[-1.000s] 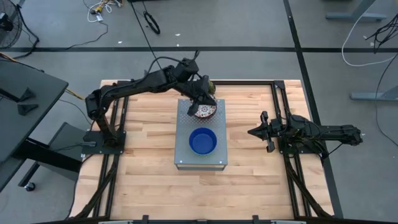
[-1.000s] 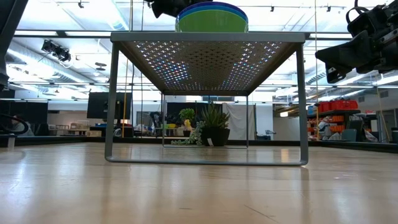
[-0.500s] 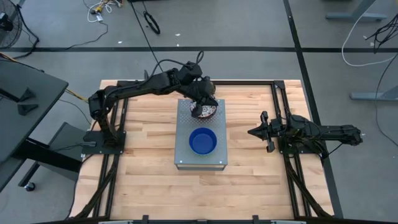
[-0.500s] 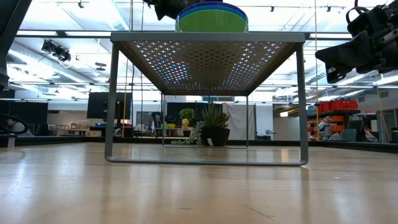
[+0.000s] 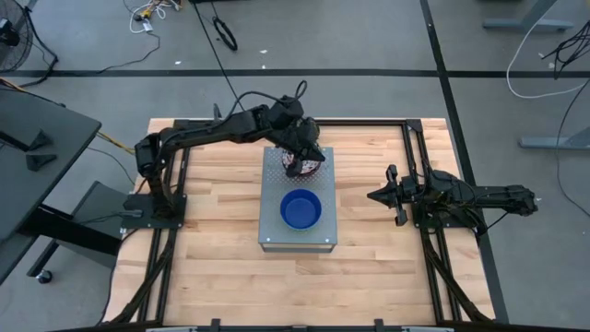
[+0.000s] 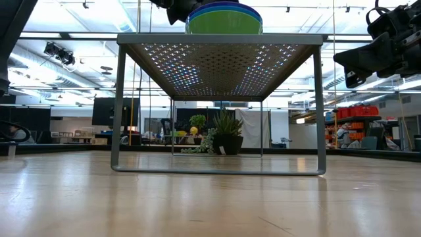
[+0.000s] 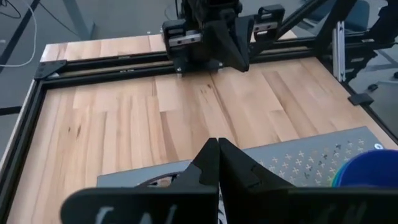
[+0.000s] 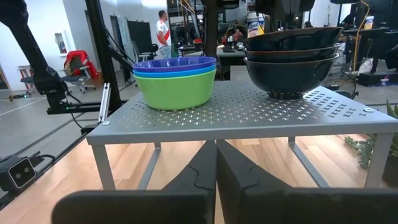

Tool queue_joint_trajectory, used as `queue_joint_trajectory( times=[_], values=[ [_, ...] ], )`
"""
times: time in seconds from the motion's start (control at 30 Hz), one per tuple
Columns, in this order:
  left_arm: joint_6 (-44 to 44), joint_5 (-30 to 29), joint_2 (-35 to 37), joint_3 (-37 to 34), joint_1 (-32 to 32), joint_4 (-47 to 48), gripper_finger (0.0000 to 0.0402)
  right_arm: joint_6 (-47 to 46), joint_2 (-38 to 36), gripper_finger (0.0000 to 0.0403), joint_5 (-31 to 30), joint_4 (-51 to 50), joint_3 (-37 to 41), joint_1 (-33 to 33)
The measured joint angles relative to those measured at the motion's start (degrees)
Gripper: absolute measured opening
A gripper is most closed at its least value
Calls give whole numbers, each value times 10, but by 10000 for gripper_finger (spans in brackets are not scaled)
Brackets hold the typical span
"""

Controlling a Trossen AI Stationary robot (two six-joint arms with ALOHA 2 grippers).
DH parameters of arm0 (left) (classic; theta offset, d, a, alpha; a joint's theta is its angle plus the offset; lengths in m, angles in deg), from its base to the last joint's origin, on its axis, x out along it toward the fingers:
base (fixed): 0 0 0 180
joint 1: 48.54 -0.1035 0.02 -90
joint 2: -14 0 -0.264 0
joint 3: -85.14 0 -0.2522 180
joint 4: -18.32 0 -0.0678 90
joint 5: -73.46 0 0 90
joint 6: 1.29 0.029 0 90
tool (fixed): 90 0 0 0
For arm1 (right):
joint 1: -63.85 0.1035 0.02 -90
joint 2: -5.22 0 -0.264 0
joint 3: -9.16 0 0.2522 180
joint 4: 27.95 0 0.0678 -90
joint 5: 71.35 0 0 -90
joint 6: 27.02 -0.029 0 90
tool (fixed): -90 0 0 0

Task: Pick & Place Mini bowls
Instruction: Return to Home Position

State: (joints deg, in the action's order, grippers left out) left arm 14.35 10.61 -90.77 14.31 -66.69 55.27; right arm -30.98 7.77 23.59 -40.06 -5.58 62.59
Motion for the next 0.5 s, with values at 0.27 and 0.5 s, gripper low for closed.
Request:
queue_joint_trajectory(
  times=[0.27,0.5],
  values=[
    [0,-3,-5,0,0,10,0,0,0,11,0,0,0,0],
    [0,-10,-5,0,0,12,0,0,0,11,0,0,0,0]
  ],
)
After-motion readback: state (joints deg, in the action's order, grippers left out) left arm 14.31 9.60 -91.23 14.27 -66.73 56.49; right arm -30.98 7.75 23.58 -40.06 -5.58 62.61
